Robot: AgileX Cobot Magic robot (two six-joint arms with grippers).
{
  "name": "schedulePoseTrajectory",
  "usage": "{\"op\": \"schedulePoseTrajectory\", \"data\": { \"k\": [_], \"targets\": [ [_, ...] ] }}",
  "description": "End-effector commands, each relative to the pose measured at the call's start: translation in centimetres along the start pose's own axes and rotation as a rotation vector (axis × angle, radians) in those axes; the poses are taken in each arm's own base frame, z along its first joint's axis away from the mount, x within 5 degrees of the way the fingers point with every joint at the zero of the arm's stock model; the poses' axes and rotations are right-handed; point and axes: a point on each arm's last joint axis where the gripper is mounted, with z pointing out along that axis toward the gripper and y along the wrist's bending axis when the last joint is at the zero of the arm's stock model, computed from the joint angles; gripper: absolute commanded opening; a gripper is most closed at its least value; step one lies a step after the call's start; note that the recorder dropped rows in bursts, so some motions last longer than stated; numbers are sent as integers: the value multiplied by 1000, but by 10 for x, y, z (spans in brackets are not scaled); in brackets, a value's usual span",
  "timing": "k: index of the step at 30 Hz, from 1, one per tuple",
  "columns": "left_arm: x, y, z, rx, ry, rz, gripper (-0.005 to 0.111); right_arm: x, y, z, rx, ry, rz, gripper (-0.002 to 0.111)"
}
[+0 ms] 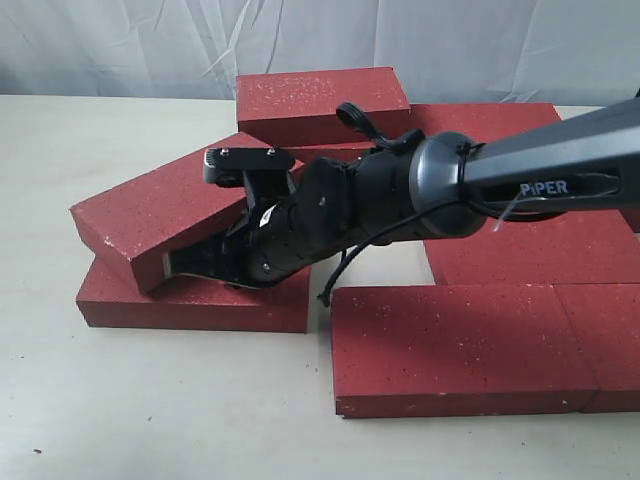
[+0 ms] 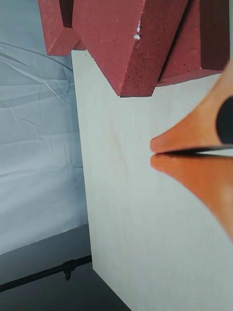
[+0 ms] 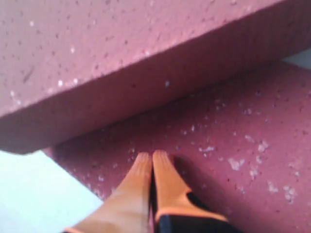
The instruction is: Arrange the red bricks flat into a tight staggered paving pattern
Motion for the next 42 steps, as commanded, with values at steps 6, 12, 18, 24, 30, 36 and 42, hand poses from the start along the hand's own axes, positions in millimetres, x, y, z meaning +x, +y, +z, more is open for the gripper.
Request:
{"op": "schedulePoseTrajectory", "data": {
  "k": [6,12,18,24,30,36,42],
  "targets": [
    [0,0,0,0,-10,-5,0,22,-3,-4,11,242,-101,-1],
    [0,0,0,0,-10,-5,0,33,1,-16,-14,396,-117,-1],
    [0,0,0,0,-10,-5,0,30,19,-41,-154,433,-171,-1],
    [0,0,0,0,-10,-5,0,11,43,-43,-259,335,-165,-1],
    [0,0,0,0,-10,-5,0,34,59,-19,-279,421,-180,-1],
    [0,0,0,0,-10,-5,0,5,76,-13,-294,229,-151,-1],
    [0,0,0,0,-10,-5,0,-16,81,8,-277,95,-113,-1]
  ]
}}
